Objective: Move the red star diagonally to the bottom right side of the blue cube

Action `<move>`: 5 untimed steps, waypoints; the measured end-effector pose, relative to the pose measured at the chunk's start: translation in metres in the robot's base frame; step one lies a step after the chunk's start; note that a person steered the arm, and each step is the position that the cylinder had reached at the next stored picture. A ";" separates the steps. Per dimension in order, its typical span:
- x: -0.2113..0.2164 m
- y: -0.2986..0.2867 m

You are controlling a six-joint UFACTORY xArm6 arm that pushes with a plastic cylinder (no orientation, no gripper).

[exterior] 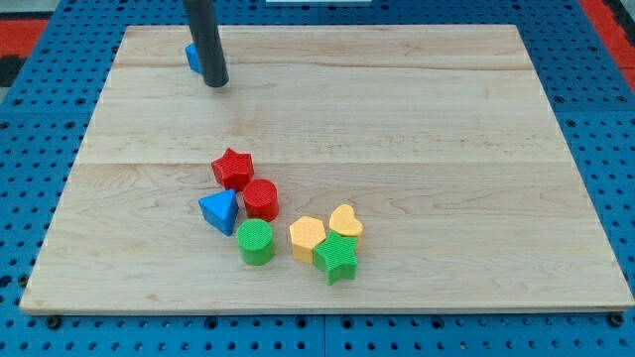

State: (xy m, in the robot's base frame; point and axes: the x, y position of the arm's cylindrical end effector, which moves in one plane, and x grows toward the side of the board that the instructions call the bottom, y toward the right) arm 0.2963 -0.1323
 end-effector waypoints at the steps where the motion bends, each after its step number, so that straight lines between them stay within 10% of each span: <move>1: -0.038 -0.032; 5: -0.068 0.008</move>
State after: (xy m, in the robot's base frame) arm 0.2286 -0.1242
